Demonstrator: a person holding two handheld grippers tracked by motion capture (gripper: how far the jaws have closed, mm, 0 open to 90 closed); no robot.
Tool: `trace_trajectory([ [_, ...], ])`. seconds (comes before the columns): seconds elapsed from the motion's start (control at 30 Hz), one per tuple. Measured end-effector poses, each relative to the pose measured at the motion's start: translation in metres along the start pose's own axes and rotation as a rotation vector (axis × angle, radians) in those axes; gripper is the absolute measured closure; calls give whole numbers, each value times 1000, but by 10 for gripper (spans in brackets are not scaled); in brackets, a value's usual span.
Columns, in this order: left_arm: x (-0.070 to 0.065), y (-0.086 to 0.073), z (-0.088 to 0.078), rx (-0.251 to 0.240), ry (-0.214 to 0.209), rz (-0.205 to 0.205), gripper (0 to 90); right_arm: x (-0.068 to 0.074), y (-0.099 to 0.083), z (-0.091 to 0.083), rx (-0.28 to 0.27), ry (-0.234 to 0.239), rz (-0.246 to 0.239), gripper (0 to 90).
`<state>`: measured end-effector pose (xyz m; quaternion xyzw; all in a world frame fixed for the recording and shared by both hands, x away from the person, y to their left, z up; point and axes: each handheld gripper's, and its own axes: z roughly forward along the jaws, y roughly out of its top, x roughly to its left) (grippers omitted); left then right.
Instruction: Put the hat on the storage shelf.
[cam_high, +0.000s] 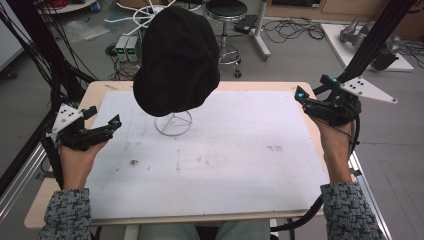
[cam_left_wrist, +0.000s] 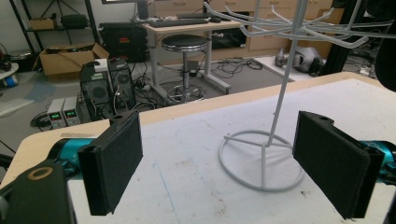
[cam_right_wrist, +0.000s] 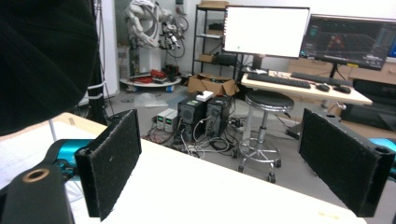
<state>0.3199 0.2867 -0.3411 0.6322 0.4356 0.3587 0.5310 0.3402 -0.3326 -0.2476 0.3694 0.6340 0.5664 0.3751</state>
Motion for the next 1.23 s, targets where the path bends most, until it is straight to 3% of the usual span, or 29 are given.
trace_trajectory([
  [0.33,-1,2,-2,-8,1,4,162,-1,-13,-9,-14,-49,18,121],
  [0.7,-2,2,-3,-8,5,7,162,-7,-45,-11,41,-103,30,117],
  [0.97,-2,2,-3,0,3,11,162,-9,-73,-11,81,-105,80,116],
  [1.23,-2,1,-4,1,7,12,162,-8,-78,-10,81,-101,85,116],
])
